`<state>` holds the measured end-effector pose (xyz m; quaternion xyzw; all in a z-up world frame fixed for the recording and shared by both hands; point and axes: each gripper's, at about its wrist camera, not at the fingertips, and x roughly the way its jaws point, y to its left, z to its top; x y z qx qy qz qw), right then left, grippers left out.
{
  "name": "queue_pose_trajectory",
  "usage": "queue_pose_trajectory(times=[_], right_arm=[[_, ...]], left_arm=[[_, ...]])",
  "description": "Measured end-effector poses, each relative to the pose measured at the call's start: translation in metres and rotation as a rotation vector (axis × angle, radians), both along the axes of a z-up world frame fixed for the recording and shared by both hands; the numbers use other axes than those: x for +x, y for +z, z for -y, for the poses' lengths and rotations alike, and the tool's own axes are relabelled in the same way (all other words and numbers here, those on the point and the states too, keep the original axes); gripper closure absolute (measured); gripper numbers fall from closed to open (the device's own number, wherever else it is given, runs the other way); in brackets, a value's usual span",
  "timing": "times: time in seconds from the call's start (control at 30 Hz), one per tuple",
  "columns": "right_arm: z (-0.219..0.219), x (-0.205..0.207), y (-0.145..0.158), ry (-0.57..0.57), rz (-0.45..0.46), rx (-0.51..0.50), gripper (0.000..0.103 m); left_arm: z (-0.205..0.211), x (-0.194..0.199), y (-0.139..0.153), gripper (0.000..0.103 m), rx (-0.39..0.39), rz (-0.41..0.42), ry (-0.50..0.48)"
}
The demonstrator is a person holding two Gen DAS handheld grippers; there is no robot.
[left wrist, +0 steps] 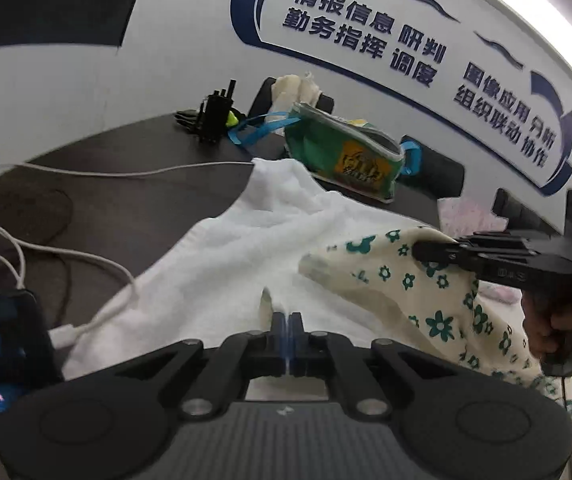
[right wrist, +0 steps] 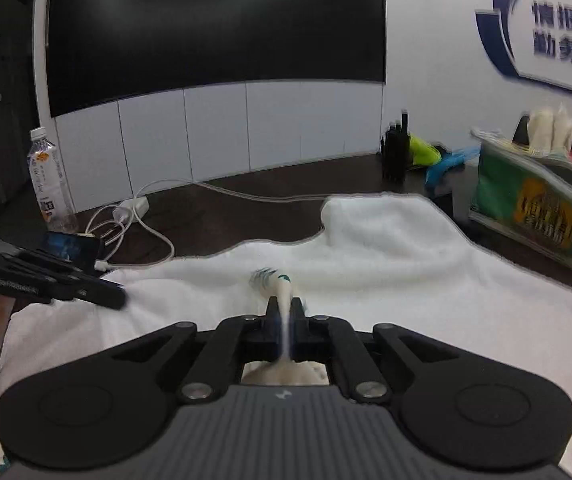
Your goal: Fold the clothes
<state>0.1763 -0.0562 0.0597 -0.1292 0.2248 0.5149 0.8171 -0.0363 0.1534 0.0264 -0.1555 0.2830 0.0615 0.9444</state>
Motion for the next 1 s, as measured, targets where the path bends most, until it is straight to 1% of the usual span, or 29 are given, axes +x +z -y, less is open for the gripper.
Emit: queue_pose_trajectory(times=[0.07, 0.1, 0.13, 0.17, 0.2, 0.23, 0.27, 0.3, 0.33, 0.4, 0.43, 0.47, 0.5, 0.53, 0.63, 0.67, 0.73, 0.8, 0.83, 0.9, 0.93, 0.97, 1.0], right_arm=[[-0.014, 0.012, -0.011, -0.044, -0.002, -0.049, 0.099], [-0.021, 0.022, -0.020, -0.099, -0.008, -0.083, 0.096], [-0.027, 0.032, -0.030, -0.169, -0.015, -0.114, 0.092], [-0.034, 0.040, -0.041, -0.225, -0.024, -0.157, 0.087], [-0.042, 0.046, -0.050, -0.263, -0.024, -0.205, 0.075], [-0.043, 0.044, -0.053, -0.284, -0.004, -0.227, 0.072], [-0.038, 0.038, -0.051, -0.282, 0.032, -0.214, 0.071], [-0.031, 0.030, -0.044, -0.270, 0.064, -0.193, 0.066], [-0.021, 0.022, -0.033, -0.268, 0.093, -0.167, 0.061], [0.003, 0.003, -0.006, -0.250, 0.109, -0.100, 0.059], [0.014, -0.007, 0.005, -0.218, 0.094, -0.069, 0.055], [0.027, -0.019, 0.014, -0.158, 0.065, -0.036, 0.053], [0.040, -0.034, 0.020, -0.068, 0.029, -0.011, 0.049], [0.049, -0.048, 0.023, 0.024, -0.006, -0.002, 0.049], [0.066, -0.092, 0.016, 0.251, -0.085, -0.046, 0.049], [0.068, -0.104, 0.009, 0.299, -0.098, -0.068, 0.049], [0.068, -0.125, -0.005, 0.375, -0.125, -0.122, 0.049], [0.064, -0.140, -0.021, 0.401, -0.142, -0.186, 0.049], [0.063, -0.145, -0.028, 0.405, -0.150, -0.201, 0.049], [0.065, -0.148, -0.029, 0.445, -0.188, -0.177, 0.049], [0.066, -0.150, -0.030, 0.465, -0.208, -0.165, 0.048], [0.064, -0.152, -0.030, 0.486, -0.222, -0.151, 0.043], [0.059, -0.153, -0.029, 0.498, -0.232, -0.137, 0.036]], left_arm=[[0.003, 0.016, -0.014, 0.097, 0.071, -0.092, 0.040], [0.006, 0.022, -0.021, 0.095, 0.110, -0.134, 0.073], [0.008, 0.022, -0.025, 0.095, 0.140, -0.148, 0.097], [0.009, 0.014, -0.024, 0.092, 0.155, -0.122, 0.109], [0.009, 0.004, -0.021, 0.083, 0.164, -0.084, 0.110], [0.009, -0.010, -0.017, 0.066, 0.164, -0.033, 0.096], [0.008, -0.024, -0.013, 0.059, 0.163, 0.019, 0.081], [0.008, -0.039, -0.009, 0.050, 0.163, 0.071, 0.066], [0.009, -0.053, -0.007, 0.047, 0.172, 0.117, 0.031], [0.017, -0.080, -0.008, 0.046, 0.212, 0.187, -0.111], [0.020, -0.091, -0.010, 0.046, 0.208, 0.213, -0.208], [0.022, -0.102, -0.014, 0.046, 0.192, 0.244, -0.314], [0.023, -0.113, -0.018, 0.046, 0.177, 0.273, -0.414], [0.025, -0.120, -0.021, 0.046, 0.171, 0.291, -0.490], [0.029, -0.126, -0.028, 0.046, 0.200, 0.293, -0.644], [0.032, -0.124, -0.028, 0.046, 0.222, 0.278, -0.676], [0.039, -0.121, -0.026, 0.046, 0.260, 0.274, -0.701], [0.045, -0.113, -0.028, 0.046, 0.283, 0.260, -0.723], [0.049, -0.111, -0.028, 0.046, 0.300, 0.264, -0.741], [0.055, -0.107, -0.027, 0.046, 0.337, 0.278, -0.788], [0.056, -0.103, -0.026, 0.046, 0.342, 0.276, -0.810], [0.057, -0.098, -0.025, 0.046, 0.336, 0.263, -0.822], [0.057, -0.093, -0.025, 0.046, 0.330, 0.248, -0.827]])
